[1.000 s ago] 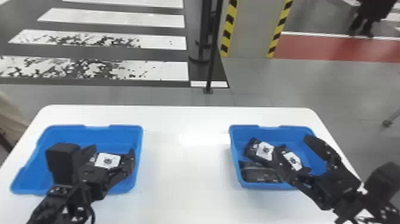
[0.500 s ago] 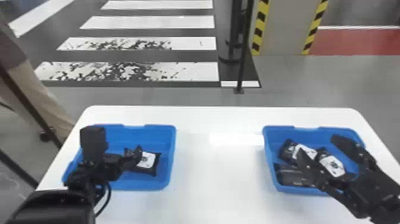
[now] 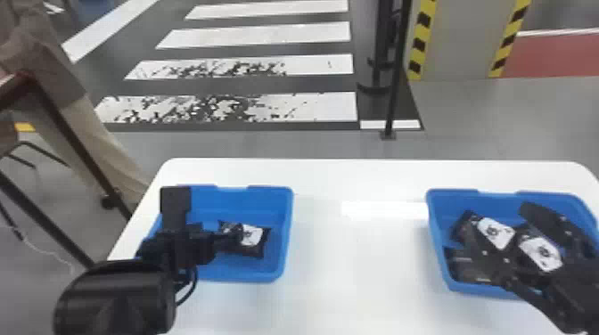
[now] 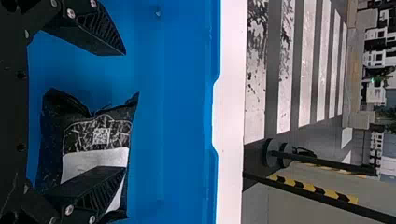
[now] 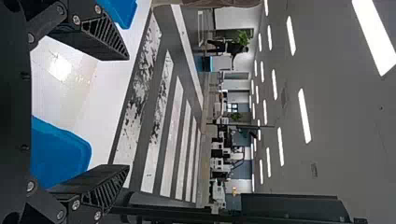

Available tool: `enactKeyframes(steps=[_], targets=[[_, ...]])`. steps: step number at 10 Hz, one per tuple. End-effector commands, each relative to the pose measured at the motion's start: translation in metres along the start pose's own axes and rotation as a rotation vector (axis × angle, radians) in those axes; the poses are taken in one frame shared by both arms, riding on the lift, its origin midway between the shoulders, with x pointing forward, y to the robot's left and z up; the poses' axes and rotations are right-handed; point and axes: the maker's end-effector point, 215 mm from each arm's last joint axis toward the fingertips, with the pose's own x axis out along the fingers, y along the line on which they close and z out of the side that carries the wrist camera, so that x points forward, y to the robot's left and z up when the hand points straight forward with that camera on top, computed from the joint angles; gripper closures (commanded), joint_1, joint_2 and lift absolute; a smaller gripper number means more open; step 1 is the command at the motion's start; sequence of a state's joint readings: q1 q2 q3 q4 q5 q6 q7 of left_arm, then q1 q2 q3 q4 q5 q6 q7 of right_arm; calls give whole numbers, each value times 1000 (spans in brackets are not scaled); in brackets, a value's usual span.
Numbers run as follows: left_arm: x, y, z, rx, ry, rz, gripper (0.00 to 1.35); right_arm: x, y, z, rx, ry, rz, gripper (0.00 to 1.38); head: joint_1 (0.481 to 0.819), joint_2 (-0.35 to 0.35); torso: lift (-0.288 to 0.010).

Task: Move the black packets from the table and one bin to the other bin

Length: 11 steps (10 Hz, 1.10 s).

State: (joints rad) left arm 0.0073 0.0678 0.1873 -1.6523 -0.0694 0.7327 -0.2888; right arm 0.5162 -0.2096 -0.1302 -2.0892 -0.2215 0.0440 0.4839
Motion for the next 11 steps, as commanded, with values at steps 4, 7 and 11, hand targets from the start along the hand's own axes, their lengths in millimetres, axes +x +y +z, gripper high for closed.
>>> enactKeyframes(steps=[4, 7, 11], targets=[[2, 3, -17, -16, 84, -1, 1208, 2, 3, -3, 17, -1, 11, 208, 695, 130, -110], [1, -7, -15, -36, 33, -23, 1208, 0, 2, -1, 23, -5, 10, 208, 695, 125, -110], [-70, -26, 60, -82, -222, -58, 1208, -2, 2, 1, 32, -11, 8, 208, 695, 114, -110]])
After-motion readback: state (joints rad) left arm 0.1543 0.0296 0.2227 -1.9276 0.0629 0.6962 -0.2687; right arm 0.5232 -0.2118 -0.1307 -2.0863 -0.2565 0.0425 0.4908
